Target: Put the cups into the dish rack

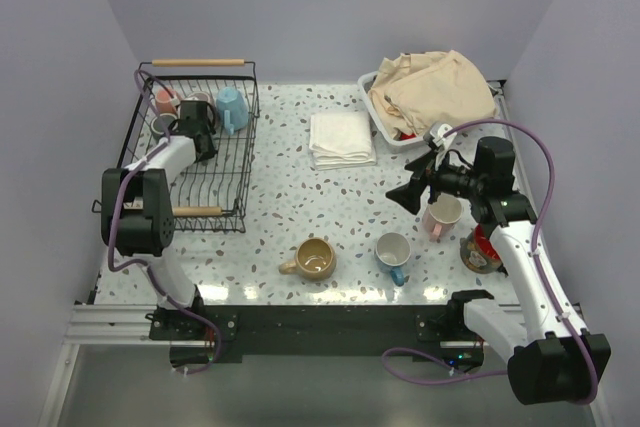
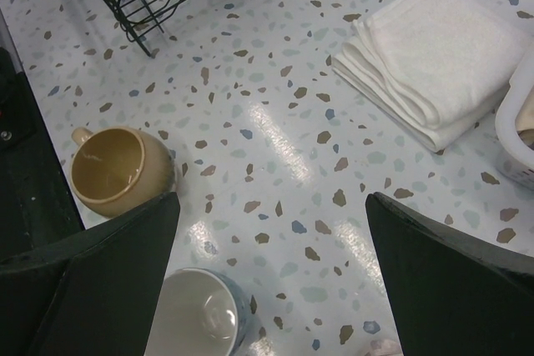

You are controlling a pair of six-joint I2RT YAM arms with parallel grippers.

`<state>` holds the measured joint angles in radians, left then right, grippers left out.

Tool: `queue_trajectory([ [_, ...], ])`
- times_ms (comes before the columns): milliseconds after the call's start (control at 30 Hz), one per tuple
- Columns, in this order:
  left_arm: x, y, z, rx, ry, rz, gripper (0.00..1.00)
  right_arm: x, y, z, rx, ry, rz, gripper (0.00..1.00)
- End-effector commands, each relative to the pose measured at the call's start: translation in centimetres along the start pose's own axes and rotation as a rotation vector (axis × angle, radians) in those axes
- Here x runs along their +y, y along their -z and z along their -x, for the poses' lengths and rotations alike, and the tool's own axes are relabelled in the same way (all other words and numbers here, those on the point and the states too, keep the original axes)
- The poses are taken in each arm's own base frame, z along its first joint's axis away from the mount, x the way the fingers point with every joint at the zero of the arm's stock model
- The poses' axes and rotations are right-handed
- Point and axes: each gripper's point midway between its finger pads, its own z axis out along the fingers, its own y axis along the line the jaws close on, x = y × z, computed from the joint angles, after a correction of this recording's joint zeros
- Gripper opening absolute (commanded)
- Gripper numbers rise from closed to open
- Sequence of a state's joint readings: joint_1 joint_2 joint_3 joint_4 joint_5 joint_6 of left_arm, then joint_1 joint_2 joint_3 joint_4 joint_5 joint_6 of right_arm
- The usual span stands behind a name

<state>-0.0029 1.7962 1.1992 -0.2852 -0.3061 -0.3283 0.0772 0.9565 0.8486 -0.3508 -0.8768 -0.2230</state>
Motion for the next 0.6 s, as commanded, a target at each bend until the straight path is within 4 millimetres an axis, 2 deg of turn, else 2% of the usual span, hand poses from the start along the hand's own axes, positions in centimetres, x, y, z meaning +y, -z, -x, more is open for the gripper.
queue_trajectory([
  [0, -1.1, 0.5, 6.1, -0.175, 0.04, -0.033, 0.05, -0.4, 0.4, 1.7, -0.022, 0.052, -0.024, 0.99],
  [33, -1.3, 0.5, 6.1, -0.173, 0.039, -0.041, 0.08, -0.4, 0.4, 1.8, -0.023, 0.055, -0.024, 0.99],
  [67, -1.4, 0.5, 6.3, -0.175, 0.04, -0.045, 0.17, -0.4, 0.4, 1.7, -0.022, 0.054, -0.024, 0.99],
  [267, -1.7, 1.3, 7.2, -0.186, 0.041, -0.063, 0.44, -0.6, 0.4, 1.6, -0.019, 0.056, -0.029, 0.99],
  [367, -1.8, 2.1, 7.8, -0.196, 0.044, -0.077, 0.53, -0.5, 0.4, 1.6, -0.019, 0.057, -0.029, 0.99],
  [500, -1.9, 4.1, 8.9, -0.222, 0.051, -0.112, 0.61, -0.6, 0.4, 1.6, -0.017, 0.057, -0.03, 0.99],
  [567, -1.1, 5.3, 9.7, -0.241, 0.068, -0.126, 0.65, -0.6, 0.4, 1.5, -0.016, 0.058, -0.027, 0.99],
])
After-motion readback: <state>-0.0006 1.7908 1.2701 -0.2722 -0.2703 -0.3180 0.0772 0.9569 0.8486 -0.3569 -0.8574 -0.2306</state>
